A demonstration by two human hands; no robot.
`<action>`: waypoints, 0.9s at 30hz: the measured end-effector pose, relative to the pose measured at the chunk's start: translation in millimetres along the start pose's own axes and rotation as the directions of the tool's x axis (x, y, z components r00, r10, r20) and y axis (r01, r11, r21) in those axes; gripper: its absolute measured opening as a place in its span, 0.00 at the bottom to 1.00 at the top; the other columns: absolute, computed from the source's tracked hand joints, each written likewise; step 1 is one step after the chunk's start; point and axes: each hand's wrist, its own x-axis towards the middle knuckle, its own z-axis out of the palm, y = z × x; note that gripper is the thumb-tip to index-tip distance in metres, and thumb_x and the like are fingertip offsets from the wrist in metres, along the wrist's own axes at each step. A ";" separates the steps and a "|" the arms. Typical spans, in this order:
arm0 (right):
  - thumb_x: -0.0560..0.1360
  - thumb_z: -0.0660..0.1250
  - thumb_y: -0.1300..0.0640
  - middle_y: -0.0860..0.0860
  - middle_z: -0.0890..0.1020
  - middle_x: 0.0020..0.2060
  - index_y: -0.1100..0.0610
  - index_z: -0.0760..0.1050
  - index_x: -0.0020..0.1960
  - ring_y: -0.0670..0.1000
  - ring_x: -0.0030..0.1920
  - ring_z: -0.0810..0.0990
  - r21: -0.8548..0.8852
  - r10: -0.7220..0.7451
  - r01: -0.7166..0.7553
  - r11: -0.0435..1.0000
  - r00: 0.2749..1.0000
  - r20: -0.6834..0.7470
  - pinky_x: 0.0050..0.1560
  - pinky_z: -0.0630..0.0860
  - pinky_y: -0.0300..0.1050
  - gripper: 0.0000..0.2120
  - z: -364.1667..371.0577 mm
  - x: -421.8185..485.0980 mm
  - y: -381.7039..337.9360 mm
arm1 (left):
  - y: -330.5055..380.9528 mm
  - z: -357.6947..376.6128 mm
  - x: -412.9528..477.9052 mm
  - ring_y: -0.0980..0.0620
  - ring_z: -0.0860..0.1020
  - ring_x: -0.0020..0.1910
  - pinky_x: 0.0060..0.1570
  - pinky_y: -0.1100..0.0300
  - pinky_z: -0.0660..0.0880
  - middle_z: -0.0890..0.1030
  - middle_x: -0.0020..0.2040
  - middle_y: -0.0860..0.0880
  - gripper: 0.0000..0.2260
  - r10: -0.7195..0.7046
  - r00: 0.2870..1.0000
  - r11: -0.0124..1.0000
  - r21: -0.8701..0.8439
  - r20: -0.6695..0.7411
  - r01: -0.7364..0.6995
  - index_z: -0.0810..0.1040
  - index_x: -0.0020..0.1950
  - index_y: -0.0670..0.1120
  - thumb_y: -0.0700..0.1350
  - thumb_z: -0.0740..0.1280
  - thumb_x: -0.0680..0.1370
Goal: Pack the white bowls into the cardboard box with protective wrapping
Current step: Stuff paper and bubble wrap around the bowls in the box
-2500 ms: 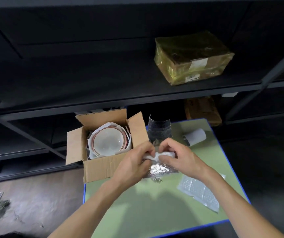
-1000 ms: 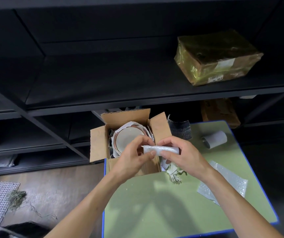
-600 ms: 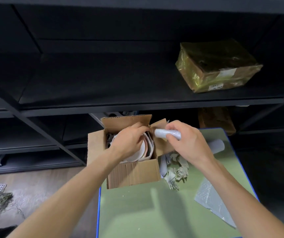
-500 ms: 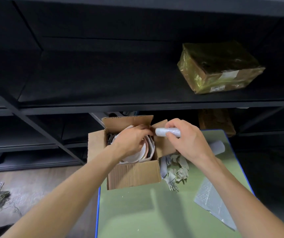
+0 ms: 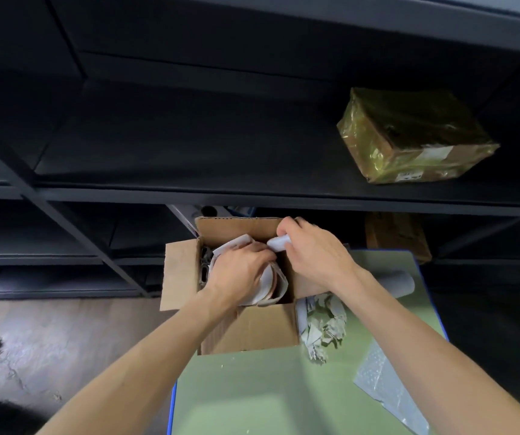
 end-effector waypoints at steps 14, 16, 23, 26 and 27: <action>0.75 0.64 0.58 0.53 0.78 0.49 0.53 0.71 0.58 0.57 0.44 0.80 -0.095 -0.028 0.018 0.995 0.994 -0.107 0.37 0.78 0.52 0.11 36.5 6.0 -5.1 | 2.6 5.6 1.1 0.47 0.79 0.50 0.35 0.52 0.77 0.79 0.52 0.50 0.13 -0.097 0.995 0.995 0.003 -0.028 0.097 0.82 0.51 0.51 0.47 0.57 0.76; 0.76 0.64 0.58 0.52 0.76 0.51 0.53 0.74 0.58 0.56 0.42 0.80 -0.060 -0.032 0.022 0.998 0.985 -0.168 0.37 0.79 0.51 0.10 40.0 1.9 1.1 | 3.4 6.2 1.6 0.48 0.79 0.50 0.37 0.52 0.78 0.80 0.52 0.51 0.15 -0.088 0.996 0.996 0.004 -0.029 0.088 0.82 0.54 0.52 0.48 0.56 0.77; 0.73 0.67 0.58 0.48 0.80 0.40 0.53 0.75 0.53 0.55 0.51 0.75 -0.184 -0.038 0.002 0.983 0.980 -0.195 0.41 0.76 0.51 0.09 50.3 5.2 -0.9 | 7.3 -0.2 3.0 0.47 0.79 0.53 0.42 0.52 0.78 0.80 0.55 0.50 0.12 -0.092 0.996 0.996 0.014 0.009 0.092 0.82 0.55 0.52 0.46 0.61 0.76; 0.72 0.69 0.59 0.48 0.80 0.40 0.53 0.75 0.51 0.55 0.51 0.75 -0.162 -0.031 -0.001 0.987 0.980 -0.196 0.41 0.77 0.50 0.09 52.5 3.0 0.6 | 7.4 -1.1 3.0 0.47 0.79 0.54 0.41 0.51 0.79 0.80 0.57 0.50 0.14 -0.097 0.995 0.995 0.027 0.022 0.097 0.81 0.56 0.52 0.47 0.59 0.77; 0.71 0.69 0.60 0.49 0.80 0.42 0.53 0.75 0.51 0.54 0.51 0.75 -0.153 -0.034 0.003 0.988 0.979 -0.202 0.41 0.77 0.50 0.09 53.5 1.5 2.3 | 7.6 -1.4 2.9 0.48 0.79 0.54 0.41 0.51 0.79 0.80 0.57 0.50 0.15 -0.101 0.995 0.995 0.028 0.026 0.100 0.81 0.56 0.52 0.48 0.57 0.77</action>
